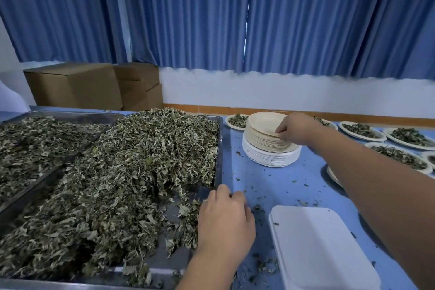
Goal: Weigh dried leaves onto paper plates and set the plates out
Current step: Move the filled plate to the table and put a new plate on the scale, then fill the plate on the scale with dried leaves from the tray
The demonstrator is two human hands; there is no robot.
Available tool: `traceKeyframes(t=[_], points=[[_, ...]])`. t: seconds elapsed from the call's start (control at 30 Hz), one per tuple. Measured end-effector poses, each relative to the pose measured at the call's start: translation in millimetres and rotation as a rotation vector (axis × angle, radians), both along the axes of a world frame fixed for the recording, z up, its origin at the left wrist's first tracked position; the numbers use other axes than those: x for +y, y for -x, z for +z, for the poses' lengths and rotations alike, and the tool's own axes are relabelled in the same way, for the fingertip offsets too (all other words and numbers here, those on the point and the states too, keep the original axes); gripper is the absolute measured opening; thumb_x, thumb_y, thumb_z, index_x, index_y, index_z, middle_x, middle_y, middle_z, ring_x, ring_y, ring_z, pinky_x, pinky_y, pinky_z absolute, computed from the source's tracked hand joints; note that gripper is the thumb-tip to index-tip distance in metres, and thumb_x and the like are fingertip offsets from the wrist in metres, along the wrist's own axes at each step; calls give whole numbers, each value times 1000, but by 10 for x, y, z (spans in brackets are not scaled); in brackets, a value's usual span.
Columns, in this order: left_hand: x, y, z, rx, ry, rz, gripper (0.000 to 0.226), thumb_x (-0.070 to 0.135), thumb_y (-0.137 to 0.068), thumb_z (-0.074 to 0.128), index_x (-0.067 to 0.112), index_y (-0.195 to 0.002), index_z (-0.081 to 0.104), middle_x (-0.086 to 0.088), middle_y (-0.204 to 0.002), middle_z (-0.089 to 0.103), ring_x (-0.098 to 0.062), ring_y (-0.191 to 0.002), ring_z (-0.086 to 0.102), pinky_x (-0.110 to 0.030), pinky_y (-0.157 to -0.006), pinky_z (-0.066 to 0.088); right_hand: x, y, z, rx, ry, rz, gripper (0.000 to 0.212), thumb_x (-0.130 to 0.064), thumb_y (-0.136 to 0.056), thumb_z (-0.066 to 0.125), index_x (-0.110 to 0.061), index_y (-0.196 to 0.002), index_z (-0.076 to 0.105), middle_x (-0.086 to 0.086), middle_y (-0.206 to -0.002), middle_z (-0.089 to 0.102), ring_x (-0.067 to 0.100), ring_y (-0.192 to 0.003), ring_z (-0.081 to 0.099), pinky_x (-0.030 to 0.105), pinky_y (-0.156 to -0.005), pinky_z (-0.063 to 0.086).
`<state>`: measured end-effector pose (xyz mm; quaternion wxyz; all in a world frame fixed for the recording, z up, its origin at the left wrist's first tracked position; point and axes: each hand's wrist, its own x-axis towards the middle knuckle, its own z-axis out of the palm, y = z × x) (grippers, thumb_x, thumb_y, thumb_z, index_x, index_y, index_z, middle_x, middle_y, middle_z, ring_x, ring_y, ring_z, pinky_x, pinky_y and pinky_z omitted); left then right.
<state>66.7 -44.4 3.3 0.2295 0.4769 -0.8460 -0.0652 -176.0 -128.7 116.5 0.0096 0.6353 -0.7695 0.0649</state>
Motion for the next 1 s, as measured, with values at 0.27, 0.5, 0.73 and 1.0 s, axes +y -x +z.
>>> traceKeyframes(t=[0.27,0.5,0.73,1.0], points=[[-26,-5,-3,44,-14,4,28,37,-98,41,25,-116,58,5,-110,45,-15,-105,43,-29,-92,41,233,39,61,53,151,29,20,-12,-91,54,0,-97,68,22,-96,63,38,-94,56,45,-80,50],[-51,-18,7,59,-6,13,25,36,-97,44,26,-112,60,4,-110,47,-16,-103,45,-30,-86,43,1340,-183,-282,-103,370,222,19,-12,-92,62,-13,-106,74,-7,-90,59,12,-79,55,18,-67,33],[-25,-47,-5,95,-43,8,24,34,-96,47,27,-114,62,5,-111,48,-16,-107,45,-33,-91,44,2458,-331,-600,-70,181,237,24,-16,-91,63,-22,-112,73,-12,-102,61,13,-78,63,31,-68,51],[141,-96,-16,137,-58,-38,21,34,-97,49,27,-111,62,9,-107,44,-14,-100,49,-35,-93,41,2841,-368,-792,-9,39,189,31,-34,-101,40,-42,-126,56,-25,-119,46,2,-97,54,23,-81,45]])
